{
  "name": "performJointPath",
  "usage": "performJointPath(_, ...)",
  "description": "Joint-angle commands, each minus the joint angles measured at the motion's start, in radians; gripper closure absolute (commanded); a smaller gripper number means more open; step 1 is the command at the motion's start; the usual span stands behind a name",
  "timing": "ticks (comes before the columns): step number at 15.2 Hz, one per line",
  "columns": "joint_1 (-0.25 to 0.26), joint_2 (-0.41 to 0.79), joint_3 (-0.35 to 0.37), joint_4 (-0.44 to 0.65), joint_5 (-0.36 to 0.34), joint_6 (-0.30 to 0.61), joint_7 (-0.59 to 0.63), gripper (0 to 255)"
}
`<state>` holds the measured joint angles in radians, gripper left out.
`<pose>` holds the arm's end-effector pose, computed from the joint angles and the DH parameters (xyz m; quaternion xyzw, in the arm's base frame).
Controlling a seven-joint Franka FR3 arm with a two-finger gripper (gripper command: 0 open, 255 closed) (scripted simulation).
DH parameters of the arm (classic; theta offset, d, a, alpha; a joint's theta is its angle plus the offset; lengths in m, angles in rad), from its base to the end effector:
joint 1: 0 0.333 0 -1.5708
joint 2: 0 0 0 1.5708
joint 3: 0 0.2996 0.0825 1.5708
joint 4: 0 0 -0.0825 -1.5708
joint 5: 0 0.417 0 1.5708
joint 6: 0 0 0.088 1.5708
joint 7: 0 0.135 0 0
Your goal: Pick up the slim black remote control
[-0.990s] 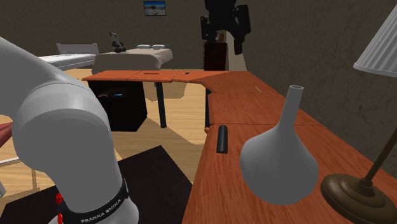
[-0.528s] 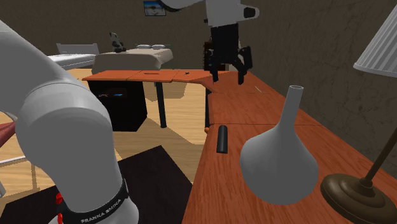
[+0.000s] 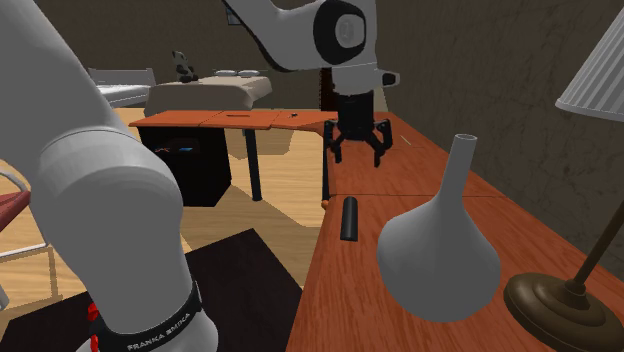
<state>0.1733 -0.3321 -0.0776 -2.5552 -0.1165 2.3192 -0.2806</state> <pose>0.4606 0.0417 0.3293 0.9727 0.2249 0.0449 0.0361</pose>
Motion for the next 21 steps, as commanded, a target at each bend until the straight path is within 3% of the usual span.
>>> performJointPath(1,0.015,0.074,-0.002,-0.007,-0.001,0.071,-0.038,0)
performJointPath(8,0.052,0.328,0.004,0.012,-0.005,0.269,-0.172,0)
performJointPath(18,0.050,0.439,0.003,0.005,-0.015,0.386,-0.164,0)
performJointPath(19,0.050,0.439,0.003,0.006,-0.015,0.384,-0.164,255)
performJointPath(21,0.050,0.439,0.003,0.006,-0.015,0.385,-0.164,255)
